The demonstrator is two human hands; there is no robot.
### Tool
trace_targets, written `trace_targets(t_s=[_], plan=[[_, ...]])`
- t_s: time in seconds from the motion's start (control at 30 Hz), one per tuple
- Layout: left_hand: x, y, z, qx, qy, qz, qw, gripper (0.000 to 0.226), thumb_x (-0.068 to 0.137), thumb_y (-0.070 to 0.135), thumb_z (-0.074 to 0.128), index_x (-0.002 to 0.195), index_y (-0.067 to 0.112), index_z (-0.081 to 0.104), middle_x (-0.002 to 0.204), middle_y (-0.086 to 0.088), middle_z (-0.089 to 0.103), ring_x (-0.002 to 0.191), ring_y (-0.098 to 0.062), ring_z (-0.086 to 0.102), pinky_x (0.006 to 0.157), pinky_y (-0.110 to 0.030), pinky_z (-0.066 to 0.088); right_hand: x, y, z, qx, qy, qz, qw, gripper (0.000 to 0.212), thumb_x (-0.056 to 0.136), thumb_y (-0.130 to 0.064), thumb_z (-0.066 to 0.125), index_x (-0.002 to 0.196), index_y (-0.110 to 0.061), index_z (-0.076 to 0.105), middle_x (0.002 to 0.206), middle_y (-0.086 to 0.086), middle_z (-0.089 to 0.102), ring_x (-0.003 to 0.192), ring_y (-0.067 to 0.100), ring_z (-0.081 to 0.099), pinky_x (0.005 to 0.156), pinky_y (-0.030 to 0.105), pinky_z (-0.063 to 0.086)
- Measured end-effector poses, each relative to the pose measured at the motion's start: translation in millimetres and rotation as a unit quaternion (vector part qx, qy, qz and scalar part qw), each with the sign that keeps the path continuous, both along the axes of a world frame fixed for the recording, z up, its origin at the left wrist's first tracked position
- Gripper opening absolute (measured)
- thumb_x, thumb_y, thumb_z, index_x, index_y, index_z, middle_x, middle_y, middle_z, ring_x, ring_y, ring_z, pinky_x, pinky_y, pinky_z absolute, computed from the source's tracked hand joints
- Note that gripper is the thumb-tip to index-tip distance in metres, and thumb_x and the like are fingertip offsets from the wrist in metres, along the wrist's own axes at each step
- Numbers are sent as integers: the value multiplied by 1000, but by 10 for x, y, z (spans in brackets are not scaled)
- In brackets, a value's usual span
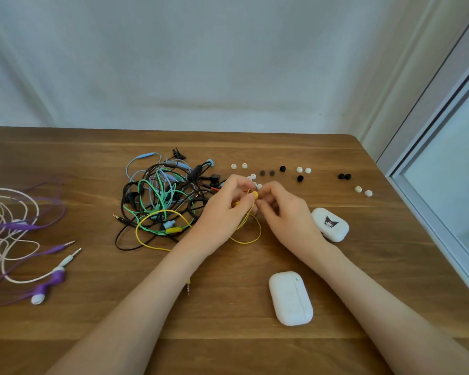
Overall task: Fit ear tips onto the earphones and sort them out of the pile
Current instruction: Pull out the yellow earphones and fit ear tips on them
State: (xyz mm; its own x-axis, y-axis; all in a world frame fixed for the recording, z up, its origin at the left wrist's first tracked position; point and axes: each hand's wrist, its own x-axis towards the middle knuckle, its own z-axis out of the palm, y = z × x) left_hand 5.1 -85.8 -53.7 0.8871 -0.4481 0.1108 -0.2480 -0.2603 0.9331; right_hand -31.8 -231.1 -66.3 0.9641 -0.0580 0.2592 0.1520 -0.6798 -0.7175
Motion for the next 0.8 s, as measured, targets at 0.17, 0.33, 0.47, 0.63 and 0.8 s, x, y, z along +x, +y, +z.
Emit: trace_targets(t_s=[0.17,0.33,0.47,0.63,0.8], plan=[[2,12,6,12,20,-23,999,9,93,28,58,101,29,53,81,8,67,68,6,55,68,-17,39,-23,-17,31,-20,-12,7,1000,11,95,-14,55,105,-17,58,84,-3,64,80,11,59,70,22,47],[-12,1,21,-24,61,2,998,5,96,19,54,99,16,50,77,3,67,50,6,49,56,-21,33,-39,38,59,106,-6,-26,994,19,92,-11,61,96,-23,46,78,-10,63,69,-6,60,62,6,42],[-11,16,42,-74,91,-2,993,2,97,16,52,99,17,53,81,0,66,45,2,43,51,-19,30,-35,5,82,222,14,-55,973,13,89,-11,64,85,-21,57,80,3,68,74,14,66,72,28,55],[-12,25,55,-93,110,-17,989,14,97,12,52,101,21,62,78,1,64,45,-3,35,43,-14,29,-28,-4,114,274,26,-56,960,14,92,-11,60,84,-21,65,78,-6,64,67,9,58,67,28,52],[-14,17,55,-105,142,-16,984,19,97,7,49,107,14,63,78,0,66,46,-3,36,42,-13,30,-30,-2,115,307,45,-64,949,16,94,-11,57,88,-20,69,92,0,69,67,11,57,68,29,51]])
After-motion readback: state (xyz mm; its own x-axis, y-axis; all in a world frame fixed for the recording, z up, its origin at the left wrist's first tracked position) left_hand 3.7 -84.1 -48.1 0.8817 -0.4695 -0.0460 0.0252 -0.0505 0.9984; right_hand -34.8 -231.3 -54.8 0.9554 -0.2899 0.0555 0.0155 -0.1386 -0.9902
